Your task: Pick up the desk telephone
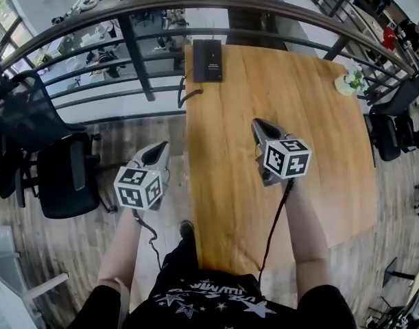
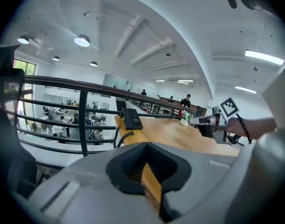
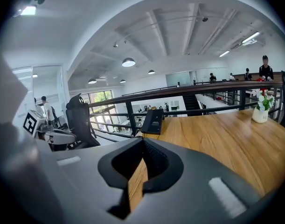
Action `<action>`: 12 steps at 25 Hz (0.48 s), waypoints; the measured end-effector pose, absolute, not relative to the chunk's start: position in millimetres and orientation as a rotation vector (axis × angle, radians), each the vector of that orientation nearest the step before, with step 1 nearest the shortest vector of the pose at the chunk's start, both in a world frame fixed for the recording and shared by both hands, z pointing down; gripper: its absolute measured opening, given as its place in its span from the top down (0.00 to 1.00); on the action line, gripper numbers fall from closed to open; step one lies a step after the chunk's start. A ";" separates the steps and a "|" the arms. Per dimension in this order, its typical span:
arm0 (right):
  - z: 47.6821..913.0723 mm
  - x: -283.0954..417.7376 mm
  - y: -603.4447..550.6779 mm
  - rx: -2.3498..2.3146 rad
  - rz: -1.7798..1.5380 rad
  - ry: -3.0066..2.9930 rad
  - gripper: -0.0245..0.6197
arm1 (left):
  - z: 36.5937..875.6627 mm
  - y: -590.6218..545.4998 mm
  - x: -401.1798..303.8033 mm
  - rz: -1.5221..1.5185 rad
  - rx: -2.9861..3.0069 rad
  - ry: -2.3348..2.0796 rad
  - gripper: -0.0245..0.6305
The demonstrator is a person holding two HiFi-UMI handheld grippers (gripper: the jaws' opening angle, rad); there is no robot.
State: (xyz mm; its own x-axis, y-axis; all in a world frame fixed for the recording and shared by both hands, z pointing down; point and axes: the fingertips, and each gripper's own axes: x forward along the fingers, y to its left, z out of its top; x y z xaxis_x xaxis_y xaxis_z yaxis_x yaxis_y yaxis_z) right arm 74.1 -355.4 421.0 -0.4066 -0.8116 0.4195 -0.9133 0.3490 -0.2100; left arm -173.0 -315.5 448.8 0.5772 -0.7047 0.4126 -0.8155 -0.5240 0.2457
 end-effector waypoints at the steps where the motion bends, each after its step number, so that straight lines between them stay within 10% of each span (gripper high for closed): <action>1: 423.5 72.6 -361.6 1.545 0.637 -2.373 0.96 | 450.8 -322.0 -174.4 0.368 2.400 -1.221 0.96; 12: 427.9 92.3 -462.0 1.545 0.750 -2.366 0.96 | 449.0 -386.0 -157.1 0.341 2.399 -1.242 0.96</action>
State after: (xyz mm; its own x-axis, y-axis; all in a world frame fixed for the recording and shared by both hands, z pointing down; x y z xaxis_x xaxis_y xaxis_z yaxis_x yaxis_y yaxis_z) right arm 92.3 -462.0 427.9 -0.4245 -0.7898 0.4428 -0.9006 0.3179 -0.2963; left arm -157.1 -386.0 449.0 0.5721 -0.7179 0.3966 -0.8198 -0.5155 0.2495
